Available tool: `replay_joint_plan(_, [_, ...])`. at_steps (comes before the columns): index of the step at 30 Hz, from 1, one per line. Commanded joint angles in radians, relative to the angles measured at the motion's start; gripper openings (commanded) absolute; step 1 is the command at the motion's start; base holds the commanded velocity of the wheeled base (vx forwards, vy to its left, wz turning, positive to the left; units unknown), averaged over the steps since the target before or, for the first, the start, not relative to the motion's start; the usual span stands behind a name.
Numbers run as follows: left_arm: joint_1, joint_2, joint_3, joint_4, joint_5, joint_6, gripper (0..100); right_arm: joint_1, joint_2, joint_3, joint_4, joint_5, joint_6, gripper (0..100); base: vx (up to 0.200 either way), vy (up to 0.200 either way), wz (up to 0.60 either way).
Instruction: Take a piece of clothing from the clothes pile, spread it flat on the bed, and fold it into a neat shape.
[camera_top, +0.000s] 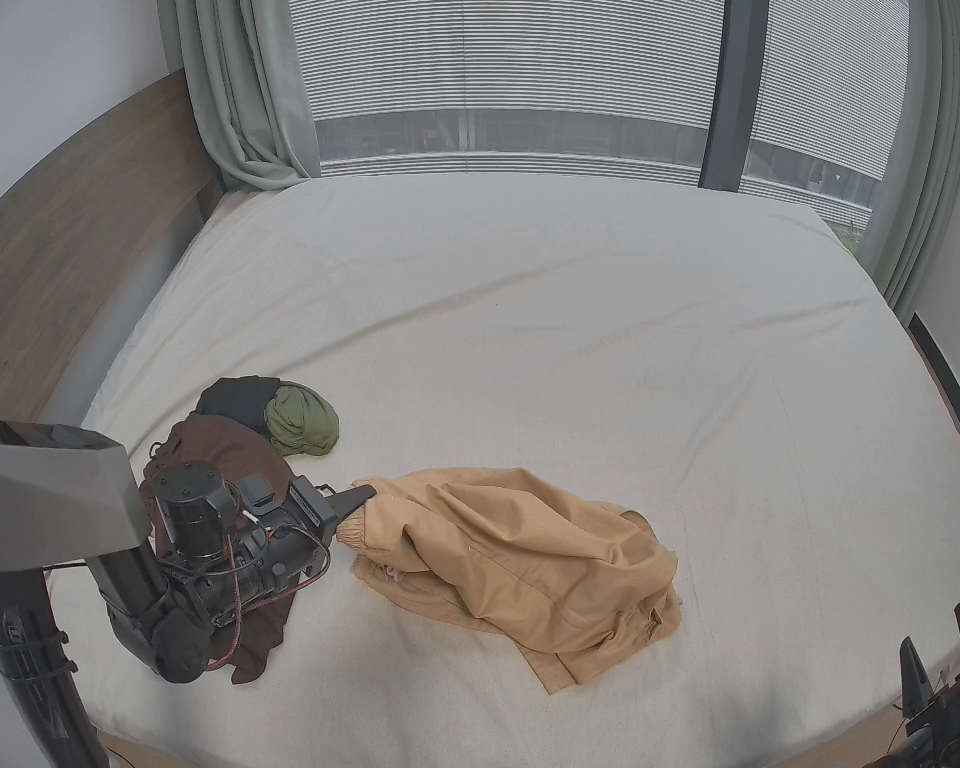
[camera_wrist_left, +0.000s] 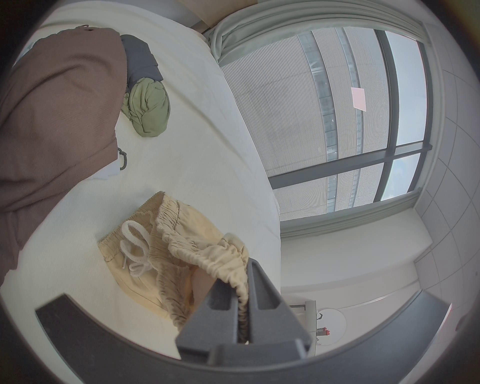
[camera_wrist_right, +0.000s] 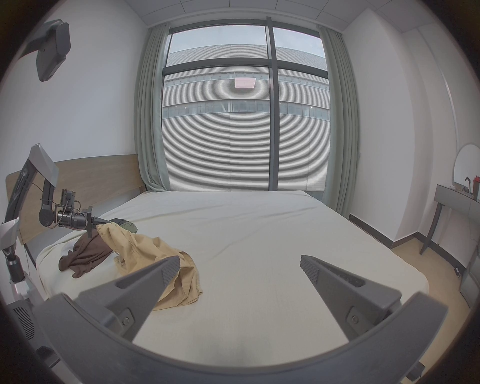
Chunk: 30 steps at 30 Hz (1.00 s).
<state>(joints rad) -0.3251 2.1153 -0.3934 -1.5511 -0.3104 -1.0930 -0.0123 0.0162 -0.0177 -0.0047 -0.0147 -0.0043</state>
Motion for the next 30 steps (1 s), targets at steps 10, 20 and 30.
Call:
replay_joint_plan(10, [0.006, -0.006, -0.03, -0.001, 0.005, -0.004, 0, 0.002, -0.016, 0.018, 0.0, -0.001, -0.011, 100, 0.0, 0.0, 0.0])
replay_joint_plan(20, [0.006, -0.02, -0.028, -0.001, 0.007, -0.002, 0, 0.058, 0.249, -0.338, -0.069, 0.051, 0.01, 100, 0.0, 0.0, 0.0])
replay_joint_plan(30, [0.006, -0.032, -0.027, -0.001, 0.007, -0.001, 0, 0.255, 0.617, -0.37, -0.133, 0.331, 0.237, 100, 0.0, 0.0, 0.0])
